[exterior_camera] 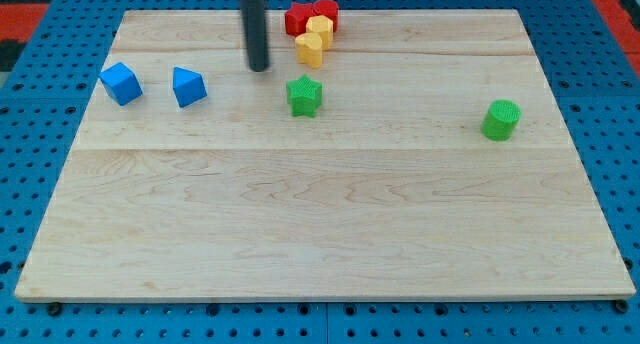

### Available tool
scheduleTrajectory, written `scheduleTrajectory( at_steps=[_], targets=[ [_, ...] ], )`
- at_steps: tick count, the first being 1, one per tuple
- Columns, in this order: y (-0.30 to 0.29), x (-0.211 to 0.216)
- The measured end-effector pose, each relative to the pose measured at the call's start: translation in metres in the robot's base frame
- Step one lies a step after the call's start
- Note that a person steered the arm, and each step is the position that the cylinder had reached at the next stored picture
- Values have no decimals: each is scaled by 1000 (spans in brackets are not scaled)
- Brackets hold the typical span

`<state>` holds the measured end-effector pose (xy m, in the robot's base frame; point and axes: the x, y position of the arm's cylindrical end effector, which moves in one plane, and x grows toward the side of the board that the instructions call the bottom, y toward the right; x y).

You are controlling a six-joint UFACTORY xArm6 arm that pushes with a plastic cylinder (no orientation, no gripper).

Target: Slide blue cube right a bit

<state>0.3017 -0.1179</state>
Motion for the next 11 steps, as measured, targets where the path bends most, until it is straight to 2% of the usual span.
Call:
scheduleTrajectory(
  at_steps=[2, 3, 4, 5, 7, 9, 11],
  targets=[
    [-180, -25],
    [-181, 31],
    [-157, 57],
    [-136, 59],
    [-186, 40],
    [-131, 40],
    [-156, 40]
  ],
)
